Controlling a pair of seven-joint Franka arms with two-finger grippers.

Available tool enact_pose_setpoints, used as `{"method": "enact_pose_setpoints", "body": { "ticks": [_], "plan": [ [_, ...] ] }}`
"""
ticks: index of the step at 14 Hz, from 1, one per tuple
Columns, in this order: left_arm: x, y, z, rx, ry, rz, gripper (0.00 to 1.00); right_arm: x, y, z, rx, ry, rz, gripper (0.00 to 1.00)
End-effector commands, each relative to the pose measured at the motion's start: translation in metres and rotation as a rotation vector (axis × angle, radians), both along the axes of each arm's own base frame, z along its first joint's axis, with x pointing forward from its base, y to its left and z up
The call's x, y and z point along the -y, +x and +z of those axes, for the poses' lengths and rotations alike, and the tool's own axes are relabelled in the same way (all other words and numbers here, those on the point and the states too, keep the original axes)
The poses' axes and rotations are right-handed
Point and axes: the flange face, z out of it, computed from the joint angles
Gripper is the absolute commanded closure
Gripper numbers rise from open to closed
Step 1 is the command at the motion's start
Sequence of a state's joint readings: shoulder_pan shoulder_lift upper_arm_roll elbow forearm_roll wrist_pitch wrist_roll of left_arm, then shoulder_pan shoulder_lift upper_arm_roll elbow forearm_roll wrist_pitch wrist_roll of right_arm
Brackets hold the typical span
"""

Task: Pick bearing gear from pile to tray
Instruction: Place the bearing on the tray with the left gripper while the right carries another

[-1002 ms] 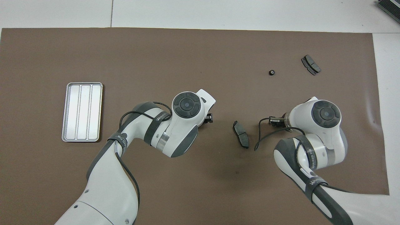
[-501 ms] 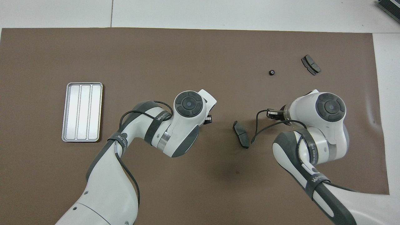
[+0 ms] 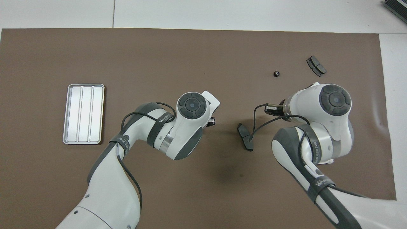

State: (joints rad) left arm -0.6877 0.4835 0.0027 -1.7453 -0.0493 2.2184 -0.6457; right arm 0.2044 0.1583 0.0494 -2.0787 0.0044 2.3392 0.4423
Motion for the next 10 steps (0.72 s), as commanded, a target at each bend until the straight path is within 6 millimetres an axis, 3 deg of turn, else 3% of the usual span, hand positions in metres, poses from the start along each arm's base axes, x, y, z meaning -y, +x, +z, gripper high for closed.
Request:
{"method": "enact_pose_setpoints", "body": {
  "ticks": [1,3,5,8,10],
  "plan": [
    [-0.021,0.023,0.033,-0.023,0.013,0.041,0.99,-0.027,0.003,0.009,-0.004,0.025,-0.019,1.0],
    [-0.052,0.051,0.056,-0.025,0.012,0.096,1.0,-0.039,0.008,0.008,-0.001,0.032,-0.038,1.0],
    [-0.09,0.074,0.077,-0.012,0.003,0.156,1.0,-0.072,0.007,0.01,0.003,0.042,-0.054,1.0],
    [-0.173,0.105,0.108,-0.002,-0.008,0.141,1.0,-0.121,0.007,0.009,0.009,0.059,-0.119,1.0],
    [-0.234,0.116,0.123,-0.009,-0.009,0.071,1.0,-0.165,-0.006,-0.004,-0.005,0.058,-0.132,1.0]
  ]
}}
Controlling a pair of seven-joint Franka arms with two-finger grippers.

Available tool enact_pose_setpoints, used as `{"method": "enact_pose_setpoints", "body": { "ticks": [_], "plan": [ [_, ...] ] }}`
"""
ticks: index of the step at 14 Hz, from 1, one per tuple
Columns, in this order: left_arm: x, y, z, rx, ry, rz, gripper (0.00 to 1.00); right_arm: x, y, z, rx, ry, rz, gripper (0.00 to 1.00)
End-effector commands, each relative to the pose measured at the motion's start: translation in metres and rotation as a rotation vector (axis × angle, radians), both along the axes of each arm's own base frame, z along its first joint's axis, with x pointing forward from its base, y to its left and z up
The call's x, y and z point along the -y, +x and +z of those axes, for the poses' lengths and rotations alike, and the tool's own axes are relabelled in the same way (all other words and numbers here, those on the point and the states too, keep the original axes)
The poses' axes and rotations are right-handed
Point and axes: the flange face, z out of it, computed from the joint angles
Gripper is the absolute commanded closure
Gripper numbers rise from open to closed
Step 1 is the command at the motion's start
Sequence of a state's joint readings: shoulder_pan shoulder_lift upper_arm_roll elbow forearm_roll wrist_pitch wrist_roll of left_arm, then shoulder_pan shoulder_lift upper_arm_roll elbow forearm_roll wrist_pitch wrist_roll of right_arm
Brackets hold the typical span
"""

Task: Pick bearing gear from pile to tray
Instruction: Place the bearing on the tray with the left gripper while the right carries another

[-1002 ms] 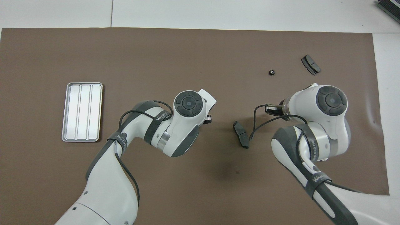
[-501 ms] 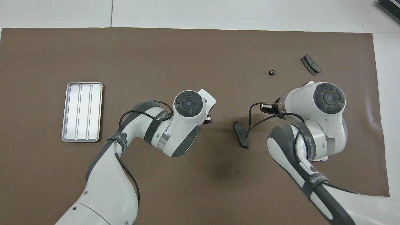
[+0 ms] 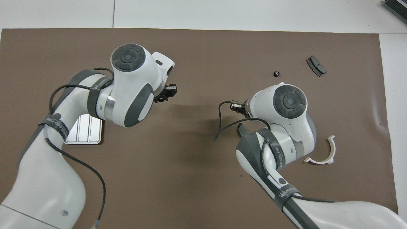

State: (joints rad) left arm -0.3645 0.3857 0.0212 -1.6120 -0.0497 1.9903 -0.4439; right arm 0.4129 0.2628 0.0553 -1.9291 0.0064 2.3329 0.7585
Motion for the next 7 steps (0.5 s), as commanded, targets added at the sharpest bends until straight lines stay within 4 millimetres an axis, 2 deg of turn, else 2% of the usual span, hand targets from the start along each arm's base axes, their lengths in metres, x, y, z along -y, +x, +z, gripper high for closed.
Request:
{"method": "enact_pose_setpoints", "body": {
  "ticks": [1,2,4,6,7],
  "plan": [
    [-0.071,0.006,0.017,-0.032,-0.003,-0.101,1.0,-0.051,0.0,-0.014,-0.022,0.002,-0.034,1.0],
    [-0.091,0.009,0.013,-0.048,-0.004,-0.147,1.0,-0.065,-0.001,-0.017,-0.031,-0.019,-0.047,1.0],
    [-0.134,0.009,0.009,-0.056,-0.01,-0.226,1.0,-0.077,0.001,-0.024,-0.016,-0.051,-0.083,1.0],
    [-0.171,0.002,-0.002,-0.07,-0.018,-0.287,1.0,-0.102,-0.015,-0.039,-0.026,-0.062,-0.067,1.0],
    [-0.19,-0.001,-0.004,-0.061,-0.02,-0.306,1.0,-0.103,-0.016,-0.042,-0.028,-0.064,-0.077,1.0]
  ]
}}
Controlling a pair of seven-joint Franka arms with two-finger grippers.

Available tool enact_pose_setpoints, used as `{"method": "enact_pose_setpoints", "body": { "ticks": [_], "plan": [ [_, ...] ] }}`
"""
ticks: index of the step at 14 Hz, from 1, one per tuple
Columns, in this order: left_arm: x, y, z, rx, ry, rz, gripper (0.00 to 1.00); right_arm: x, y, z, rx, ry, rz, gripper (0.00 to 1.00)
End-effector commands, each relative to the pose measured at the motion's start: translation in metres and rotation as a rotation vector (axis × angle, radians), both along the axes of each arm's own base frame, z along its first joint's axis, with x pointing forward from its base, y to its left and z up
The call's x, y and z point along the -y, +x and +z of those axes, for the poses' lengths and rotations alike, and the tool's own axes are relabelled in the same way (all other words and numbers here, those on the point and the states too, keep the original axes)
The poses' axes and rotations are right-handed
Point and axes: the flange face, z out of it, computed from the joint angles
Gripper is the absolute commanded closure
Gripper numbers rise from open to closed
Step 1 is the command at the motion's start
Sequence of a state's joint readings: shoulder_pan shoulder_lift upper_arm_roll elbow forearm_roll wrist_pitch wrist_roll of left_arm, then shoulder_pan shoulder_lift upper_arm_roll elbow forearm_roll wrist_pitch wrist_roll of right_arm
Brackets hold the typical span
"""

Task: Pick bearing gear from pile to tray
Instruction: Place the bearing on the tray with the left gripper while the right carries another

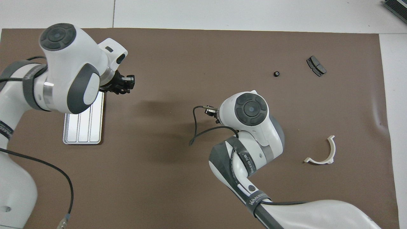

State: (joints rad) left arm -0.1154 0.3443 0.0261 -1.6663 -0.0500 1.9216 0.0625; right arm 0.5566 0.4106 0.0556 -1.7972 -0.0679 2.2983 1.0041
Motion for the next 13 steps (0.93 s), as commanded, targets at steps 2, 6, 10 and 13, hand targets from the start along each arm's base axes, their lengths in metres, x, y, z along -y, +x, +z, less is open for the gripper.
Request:
{"method": "enact_pose_setpoints", "body": {
  "ticks": [2,6,10,13],
  "plan": [
    [-0.049,-0.026,-0.018,0.036,-0.015,-0.089,1.0,-0.025,-0.009,-0.009,-0.004,-0.021,-0.018,1.0],
    [-0.058,-0.042,-0.063,0.094,-0.01,-0.128,1.0,-0.025,-0.018,-0.026,-0.015,-0.029,0.0,0.92],
    [-0.064,-0.041,-0.062,0.089,-0.01,-0.134,0.66,-0.024,-0.02,-0.029,-0.008,-0.022,0.006,0.34],
    [-0.061,-0.039,-0.051,0.108,-0.007,-0.137,0.57,-0.011,-0.007,-0.014,0.009,-0.014,0.006,0.0]
  ]
}}
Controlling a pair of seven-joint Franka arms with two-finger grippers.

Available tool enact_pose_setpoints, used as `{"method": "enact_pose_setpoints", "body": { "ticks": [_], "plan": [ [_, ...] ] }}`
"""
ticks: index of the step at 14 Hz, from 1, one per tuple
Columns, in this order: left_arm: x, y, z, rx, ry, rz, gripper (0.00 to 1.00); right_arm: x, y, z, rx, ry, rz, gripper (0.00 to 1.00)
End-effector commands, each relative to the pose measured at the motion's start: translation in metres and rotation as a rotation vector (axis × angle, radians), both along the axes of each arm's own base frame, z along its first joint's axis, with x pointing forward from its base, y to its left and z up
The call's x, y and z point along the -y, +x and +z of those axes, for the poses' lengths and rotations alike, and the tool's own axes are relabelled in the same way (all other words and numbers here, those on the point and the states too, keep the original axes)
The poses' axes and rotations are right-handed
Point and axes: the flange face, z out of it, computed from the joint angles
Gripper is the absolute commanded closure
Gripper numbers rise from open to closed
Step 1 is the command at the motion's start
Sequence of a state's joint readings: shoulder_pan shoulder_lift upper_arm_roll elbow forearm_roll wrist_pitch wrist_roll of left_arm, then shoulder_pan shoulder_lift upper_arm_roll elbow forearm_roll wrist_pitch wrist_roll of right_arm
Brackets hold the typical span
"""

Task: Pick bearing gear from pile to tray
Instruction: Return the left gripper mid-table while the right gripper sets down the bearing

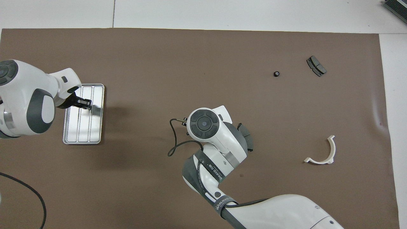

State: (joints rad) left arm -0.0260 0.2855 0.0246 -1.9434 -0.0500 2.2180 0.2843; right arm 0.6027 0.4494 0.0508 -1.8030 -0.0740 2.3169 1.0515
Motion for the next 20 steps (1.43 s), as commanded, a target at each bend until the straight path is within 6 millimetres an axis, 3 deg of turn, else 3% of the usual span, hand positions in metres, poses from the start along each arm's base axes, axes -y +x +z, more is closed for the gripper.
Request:
{"method": "enact_pose_setpoints", "body": {
  "ticks": [1,3,4,6,8,10,11,14,15,16,17,20],
  "plan": [
    [-0.001,-0.007,0.018,0.03,0.003,-0.017,0.51,0.022,0.016,0.019,0.035,0.002,0.012,0.0],
    [0.002,-0.008,0.031,0.034,0.003,-0.025,0.36,0.053,0.032,0.03,0.046,-0.001,0.031,0.0],
    [0.003,-0.009,0.038,0.037,0.003,-0.026,0.34,0.069,0.043,0.033,0.052,-0.004,0.048,0.0],
    [0.013,-0.004,0.051,0.025,0.001,-0.028,0.34,0.098,0.06,0.033,0.058,-0.01,0.074,0.0],
    [0.037,-0.003,0.055,0.012,0.001,0.007,0.38,0.133,0.08,0.034,0.068,-0.022,0.117,0.0],
    [0.076,-0.007,0.057,0.009,0.001,0.059,0.39,0.167,0.104,0.039,0.091,-0.047,0.152,0.0],
    [0.096,-0.011,0.057,0.007,0.001,0.095,0.39,0.187,0.119,0.033,0.091,-0.061,0.15,0.0],
    [0.16,-0.025,0.057,0.003,0.001,0.19,0.35,0.225,0.157,0.024,0.103,-0.092,0.156,0.03],
    [0.181,-0.03,0.057,0.004,0.0,0.227,0.28,0.24,0.169,0.022,0.097,-0.098,0.142,0.07],
    [0.207,-0.038,0.055,0.004,-0.001,0.25,0.1,0.249,0.177,0.018,0.079,-0.112,0.16,0.07],
    [0.232,-0.047,0.052,0.002,0.0,0.284,0.05,0.259,0.183,0.013,0.053,-0.121,0.168,0.08],
    [0.3,-0.07,0.045,0.032,-0.028,0.349,0.03,0.278,0.201,0.007,0.044,-0.126,0.161,0.15]
  ]
}}
